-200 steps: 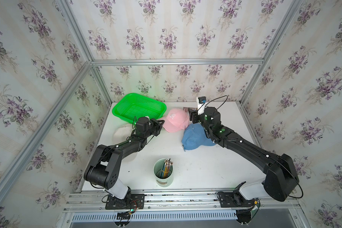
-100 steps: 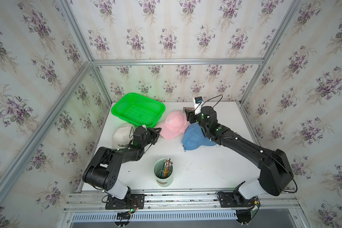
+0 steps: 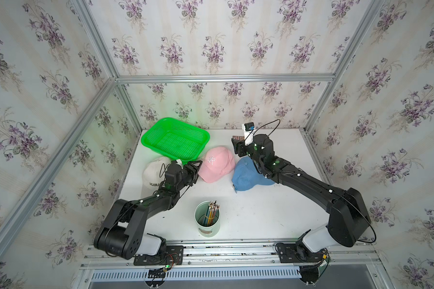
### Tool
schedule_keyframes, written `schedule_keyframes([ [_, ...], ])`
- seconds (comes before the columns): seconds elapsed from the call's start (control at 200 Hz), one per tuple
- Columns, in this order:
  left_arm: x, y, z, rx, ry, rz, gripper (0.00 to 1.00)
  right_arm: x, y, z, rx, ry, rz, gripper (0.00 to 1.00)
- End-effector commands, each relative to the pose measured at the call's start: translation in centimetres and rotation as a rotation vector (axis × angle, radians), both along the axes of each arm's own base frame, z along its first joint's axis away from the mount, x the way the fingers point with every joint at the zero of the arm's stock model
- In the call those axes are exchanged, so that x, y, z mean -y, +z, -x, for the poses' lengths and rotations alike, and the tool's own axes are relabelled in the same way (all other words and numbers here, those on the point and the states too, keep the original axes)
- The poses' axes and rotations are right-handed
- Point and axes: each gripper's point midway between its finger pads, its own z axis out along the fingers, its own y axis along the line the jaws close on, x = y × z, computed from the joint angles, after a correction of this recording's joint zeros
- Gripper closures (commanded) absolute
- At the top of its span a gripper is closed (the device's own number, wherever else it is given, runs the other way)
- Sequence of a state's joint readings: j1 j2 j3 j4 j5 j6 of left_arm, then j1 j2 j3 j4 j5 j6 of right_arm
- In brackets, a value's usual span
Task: Turn the baseball cap inside out
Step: Place the baseball cap at the center of the board.
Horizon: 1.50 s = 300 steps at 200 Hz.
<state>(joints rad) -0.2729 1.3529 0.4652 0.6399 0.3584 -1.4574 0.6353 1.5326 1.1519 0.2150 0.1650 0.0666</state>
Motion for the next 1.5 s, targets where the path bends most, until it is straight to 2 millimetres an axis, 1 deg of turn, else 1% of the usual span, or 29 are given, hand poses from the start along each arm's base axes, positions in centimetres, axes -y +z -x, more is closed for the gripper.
schedule_keyframes([
  [0.0, -1.3, -2.1, 1.9, -0.091, 0.01, -0.129, 0.28, -0.3, 0.3, 0.0, 0.006, 0.009, -0.003, 0.3],
  [0.11, -2.1, -2.0, 3.6, -0.124, 0.018, -0.189, 0.28, -0.6, -0.1, 0.0, -0.003, 0.017, -0.003, 0.3],
  [0.155, -2.4, -1.6, 4.1, -0.125, 0.013, -0.212, 0.28, -0.8, -0.1, -0.1, -0.004, 0.02, -0.001, 0.3],
  [0.3, -3.6, -2.6, 6.0, -0.236, 0.014, -0.308, 0.28, -1.4, 0.1, -0.2, -0.004, 0.028, 0.001, 0.3],
  [0.35, -3.5, -2.8, 6.0, -0.252, -0.015, -0.34, 0.27, -1.6, 0.1, -0.1, -0.003, 0.032, -0.004, 0.3],
  [0.44, -2.5, -4.2, 6.0, -0.351, -0.131, -0.406, 0.26, -1.9, 0.3, -0.1, 0.0, 0.041, -0.014, 0.3],
  [0.49, -1.9, -4.2, 5.3, -0.368, -0.2, -0.455, 0.26, -2.1, 0.4, -0.1, -0.001, 0.045, -0.013, 0.3],
  [0.52, -2.1, -4.4, 5.3, -0.406, -0.209, -0.49, 0.26, -2.3, 0.4, -0.1, -0.003, 0.047, -0.011, 0.3],
  [0.569, -2.6, -4.3, 4.8, -0.409, -0.208, -0.556, 0.24, -2.4, 0.6, 0.0, 0.001, 0.052, -0.005, 0.3],
  [0.624, -3.6, -4.4, 4.5, -0.443, -0.204, -0.634, 0.21, -2.4, 0.8, 0.2, 0.007, 0.051, 0.0, 0.3],
  [0.664, -4.0, -4.2, 4.5, -0.462, -0.221, -0.678, 0.2, -2.3, 1.0, 0.3, 0.011, 0.05, 0.001, 0.3],
  [0.679, -4.1, -5.1, 4.6, -0.502, -0.235, -0.691, 0.19, -2.3, 1.1, 0.3, 0.012, 0.05, 0.001, 0.3],
  [0.769, -3.7, -6.2, 4.4, -0.542, -0.296, -0.715, 0.18, -2.2, 1.8, 0.5, 0.027, 0.05, -0.004, 0.3],
  [0.839, -4.0, -7.4, 4.5, -0.584, -0.325, -0.765, 0.16, -2.1, 2.4, 0.7, 0.036, 0.053, -0.013, 0.3],
  [0.889, -4.1, -7.9, 4.5, -0.592, -0.327, -0.78, 0.15, -2.1, 2.6, 0.8, 0.039, 0.055, -0.018, 0.3],
  [0.944, -4.3, -7.8, 4.7, -0.579, -0.318, -0.789, 0.15, -2.0, 2.6, 0.9, 0.04, 0.058, -0.021, 0.3],
  [0.999, -4.4, -6.9, 4.8, -0.548, -0.306, -0.8, 0.13, -2.0, 2.5, 0.9, 0.036, 0.058, -0.014, 0.3],
  [1.044, -4.2, -5.9, 4.9, -0.514, -0.308, -0.798, 0.07, -2.0, 2.3, 1.0, 0.031, 0.063, -0.006, 0.3],
  [1.129, -3.7, -3.4, 4.8, -0.431, -0.325, -0.819, 0.0, -2.0, 1.9, 1.0, 0.022, 0.063, 0.006, 0.29],
  [1.159, -3.5, -2.8, 4.7, -0.412, -0.341, -0.839, 0.01, -2.1, 1.5, 0.9, 0.01, 0.064, 0.016, 0.29],
  [1.174, -3.4, -1.5, 4.6, -0.373, -0.339, -0.844, 0.01, -2.1, 1.3, 0.8, 0.003, 0.063, 0.02, 0.29],
  [1.239, -3.2, 0.8, 4.2, -0.323, -0.367, -0.898, 0.01, -2.1, 0.4, 0.2, -0.057, 0.061, 0.028, 0.27],
  [1.319, -3.8, 3.4, 3.4, -0.29, -0.377, -0.992, 0.01, -1.6, -0.6, -0.2, -0.151, 0.072, 0.007, 0.21],
  [1.329, -3.9, 4.0, 3.2, -0.28, -0.374, -1.004, 0.01, -1.5, -0.7, -0.2, -0.159, 0.072, 0.008, 0.17],
  [1.339, -4.0, 4.5, 3.0, -0.271, -0.37, -1.018, 0.01, -1.5, -0.8, -0.2, -0.166, 0.071, 0.009, 0.07],
  [1.344, -4.0, 4.2, 2.8, -0.279, -0.374, -1.027, 0.01, -1.4, -0.8, -0.2, -0.169, 0.07, 0.01, 0.03],
  [1.354, -4.1, 4.2, 2.6, -0.284, -0.374, -1.043, 0.01, -1.4, -0.9, -0.2, -0.176, 0.069, 0.014, 0.01],
  [1.429, -5.4, 6.5, 1.1, -0.26, -0.328, -1.145, 0.01, -0.6, -1.4, 0.0, -0.207, 0.045, 0.054, 0.0],
  [1.494, -6.0, 8.7, -0.1, -0.208, -0.304, -1.209, 0.01, 1.0, -1.7, 0.0, -0.227, -0.014, 0.079, 0.0],
])
